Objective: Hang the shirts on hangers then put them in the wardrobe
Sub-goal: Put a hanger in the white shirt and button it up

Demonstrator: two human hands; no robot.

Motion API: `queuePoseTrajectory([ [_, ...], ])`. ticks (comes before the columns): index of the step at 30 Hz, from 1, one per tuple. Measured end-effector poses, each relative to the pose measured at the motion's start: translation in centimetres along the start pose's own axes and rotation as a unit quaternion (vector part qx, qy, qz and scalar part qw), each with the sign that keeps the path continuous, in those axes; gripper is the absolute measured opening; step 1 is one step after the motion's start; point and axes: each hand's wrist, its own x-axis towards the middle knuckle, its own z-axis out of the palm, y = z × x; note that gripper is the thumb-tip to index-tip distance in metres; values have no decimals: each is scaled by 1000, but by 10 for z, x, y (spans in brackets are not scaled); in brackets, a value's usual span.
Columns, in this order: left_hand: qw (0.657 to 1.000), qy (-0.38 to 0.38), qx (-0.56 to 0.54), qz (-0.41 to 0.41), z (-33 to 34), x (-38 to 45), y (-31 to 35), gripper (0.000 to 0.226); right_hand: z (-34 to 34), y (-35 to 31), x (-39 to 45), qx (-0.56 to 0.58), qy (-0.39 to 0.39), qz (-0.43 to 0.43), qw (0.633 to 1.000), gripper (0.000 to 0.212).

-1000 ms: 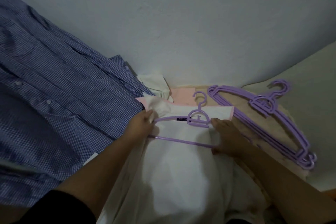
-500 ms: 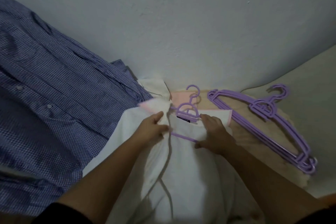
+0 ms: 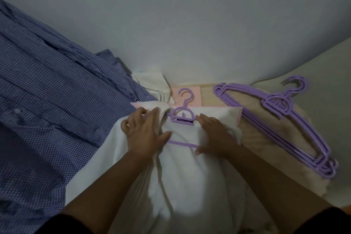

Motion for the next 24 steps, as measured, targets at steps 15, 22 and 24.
queuePoseTrajectory([
  [15, 931, -226, 105, 266, 26, 47, -1, 120, -14, 64, -21, 86, 66, 81, 991, 31],
  [22, 942, -221, 44, 249, 35, 51, -15, 132, -1, 70, -16, 157, 156, 287, 932, 24],
  [24, 945, -216, 29, 245, 35, 50, -17, 134, 0, 72, -13, 177, 156, 303, 923, 23],
])
